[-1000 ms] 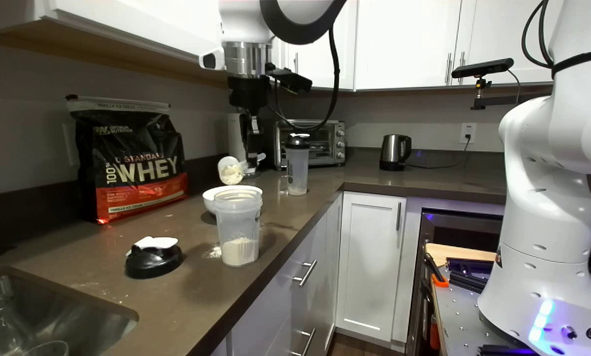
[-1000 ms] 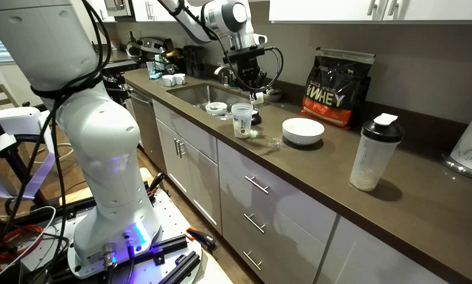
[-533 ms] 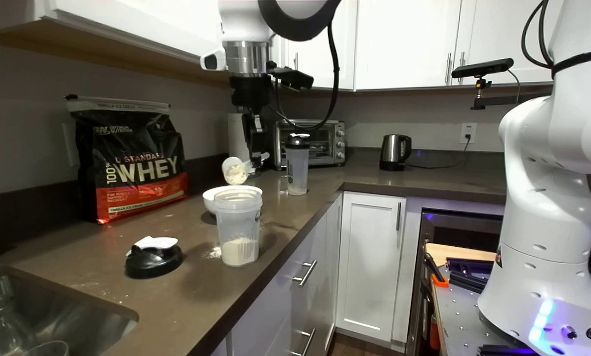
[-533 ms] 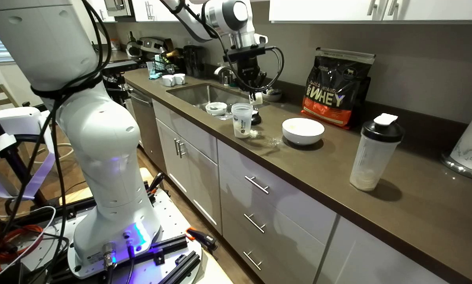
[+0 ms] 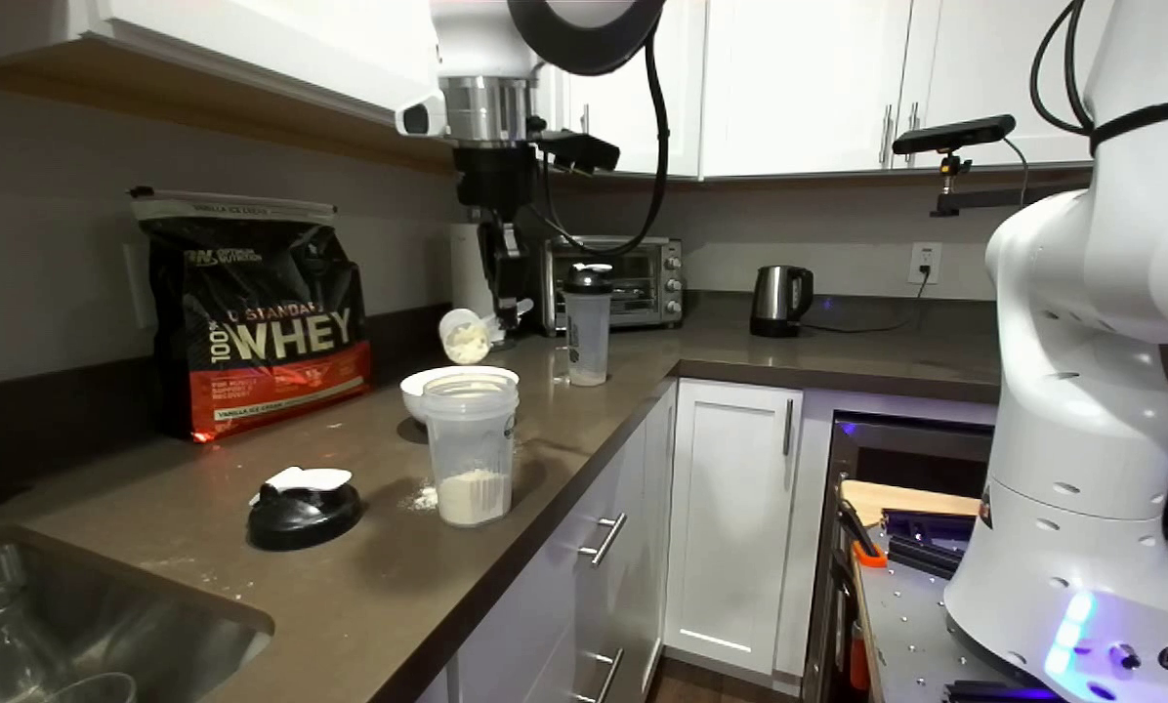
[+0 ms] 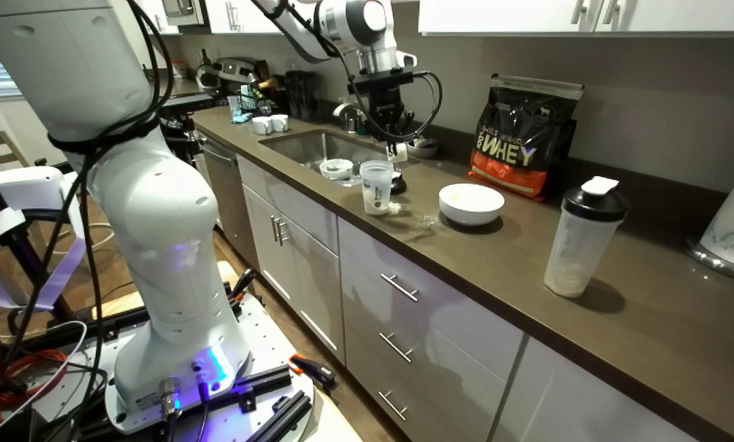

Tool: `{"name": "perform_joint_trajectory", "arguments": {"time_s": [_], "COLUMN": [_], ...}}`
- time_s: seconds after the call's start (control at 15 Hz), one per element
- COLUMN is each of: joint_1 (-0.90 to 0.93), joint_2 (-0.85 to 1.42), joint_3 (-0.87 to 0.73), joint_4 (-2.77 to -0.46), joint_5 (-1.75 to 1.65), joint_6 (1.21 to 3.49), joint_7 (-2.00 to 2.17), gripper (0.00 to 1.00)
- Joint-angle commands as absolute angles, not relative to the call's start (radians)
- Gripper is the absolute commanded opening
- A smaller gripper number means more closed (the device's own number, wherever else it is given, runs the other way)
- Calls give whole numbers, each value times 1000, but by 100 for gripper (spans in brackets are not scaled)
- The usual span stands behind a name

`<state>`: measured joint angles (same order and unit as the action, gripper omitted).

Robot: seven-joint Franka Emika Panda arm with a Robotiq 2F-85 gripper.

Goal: Use the measuring spoon to transfer one spoon of contents from the bowl to the left cup

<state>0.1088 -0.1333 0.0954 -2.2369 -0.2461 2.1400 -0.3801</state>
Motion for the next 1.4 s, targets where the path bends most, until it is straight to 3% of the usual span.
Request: {"name": "perform_joint_trajectory", "arguments": {"time_s": [0.0,0.07,1.33], "joint_1": [116,112,118], "joint_2": [-131,-133,-134], "joint_3": [87,93,105], "joint_4": [-2215,-2234,-2233], "joint_5": [-202,-233,-240], "joint_6": [2103,2130,2136], "joint_7": [-438,-392,-370], "gripper": [1,5,1]}}
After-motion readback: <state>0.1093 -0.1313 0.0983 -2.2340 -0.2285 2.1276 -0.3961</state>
